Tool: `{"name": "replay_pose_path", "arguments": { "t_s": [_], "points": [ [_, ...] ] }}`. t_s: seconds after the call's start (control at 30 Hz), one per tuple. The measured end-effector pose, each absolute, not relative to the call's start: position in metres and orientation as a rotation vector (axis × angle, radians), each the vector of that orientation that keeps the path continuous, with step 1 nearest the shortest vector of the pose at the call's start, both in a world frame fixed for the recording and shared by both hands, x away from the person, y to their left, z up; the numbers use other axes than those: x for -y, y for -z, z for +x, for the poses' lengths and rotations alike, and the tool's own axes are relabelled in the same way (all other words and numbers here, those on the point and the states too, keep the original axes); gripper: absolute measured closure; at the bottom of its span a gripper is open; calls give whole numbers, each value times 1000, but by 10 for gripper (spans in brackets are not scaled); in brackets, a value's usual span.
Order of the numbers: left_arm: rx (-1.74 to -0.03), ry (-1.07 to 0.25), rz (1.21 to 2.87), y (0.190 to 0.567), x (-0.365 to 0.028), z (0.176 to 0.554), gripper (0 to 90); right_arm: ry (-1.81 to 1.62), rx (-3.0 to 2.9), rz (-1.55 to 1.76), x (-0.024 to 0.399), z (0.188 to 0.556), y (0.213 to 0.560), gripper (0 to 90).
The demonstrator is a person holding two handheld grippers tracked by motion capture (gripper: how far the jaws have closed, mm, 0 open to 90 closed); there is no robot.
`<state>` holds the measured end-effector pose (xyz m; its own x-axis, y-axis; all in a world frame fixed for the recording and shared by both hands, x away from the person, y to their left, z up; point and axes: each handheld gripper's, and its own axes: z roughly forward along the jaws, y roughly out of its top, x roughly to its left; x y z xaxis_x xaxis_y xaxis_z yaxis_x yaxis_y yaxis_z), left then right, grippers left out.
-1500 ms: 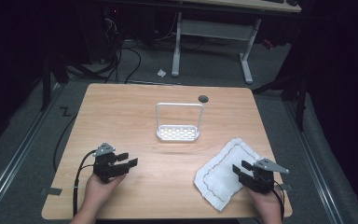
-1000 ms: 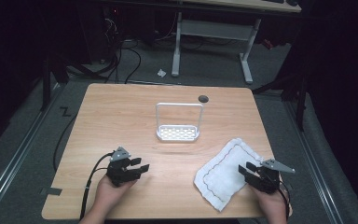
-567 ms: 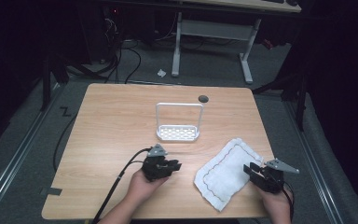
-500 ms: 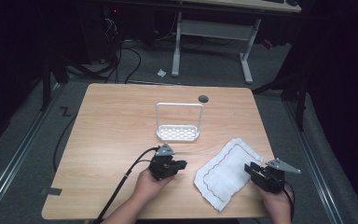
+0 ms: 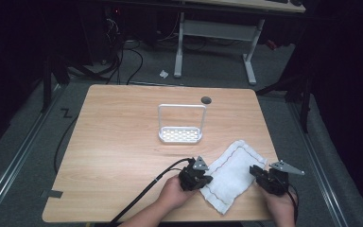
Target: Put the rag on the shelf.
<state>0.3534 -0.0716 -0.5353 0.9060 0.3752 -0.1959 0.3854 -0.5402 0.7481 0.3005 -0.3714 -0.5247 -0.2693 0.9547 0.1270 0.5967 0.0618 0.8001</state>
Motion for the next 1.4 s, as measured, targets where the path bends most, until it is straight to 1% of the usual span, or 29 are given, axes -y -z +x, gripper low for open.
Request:
{"name": "replay_pose_path", "arguments": {
  "t_s": [0.13, 0.27, 0.47, 0.6, 0.77, 0.9, 0.93, 1.0, 1.1, 1.23, 1.4],
  "points": [
    [-533, -1, 2210, 534, 59, 348, 900, -1083, -1922, 1534, 369, 301, 525, 777],
    [-552, -13, 2208, 534, 38, 341, 900, -1079, -1950, 1516, 362, 301, 526, 783],
    [-617, -18, 2195, 535, -16, 331, 900, -1092, -2004, 1470, 348, 304, 527, 792],
    [-688, -31, 2169, 535, -53, 325, 900, -1093, -2054, 1430, 330, 305, 528, 794],
    [-737, -43, 2154, 536, -83, 315, 900, -1093, -2121, 1338, 300, 302, 523, 798],
    [-769, -40, 2128, 537, -89, 310, 900, -1066, -2190, 1272, 279, 300, 525, 801],
    [-766, -44, 2131, 537, -88, 310, 900, -1047, -2202, 1270, 276, 300, 526, 814],
    [-766, -40, 2129, 537, -88, 310, 900, -1020, -2216, 1275, 273, 303, 529, 843],
    [-776, -11, 2119, 538, -90, 312, 899, -1019, -2225, 1292, 274, 311, 533, 857],
    [-764, 12, 2129, 538, -88, 310, 899, -1002, -2219, 1290, 268, 330, 533, 866],
    [-713, 50, 2150, 538, -84, 302, 899, -1012, -2206, 1298, 253, 365, 533, 869]
  ]
}}
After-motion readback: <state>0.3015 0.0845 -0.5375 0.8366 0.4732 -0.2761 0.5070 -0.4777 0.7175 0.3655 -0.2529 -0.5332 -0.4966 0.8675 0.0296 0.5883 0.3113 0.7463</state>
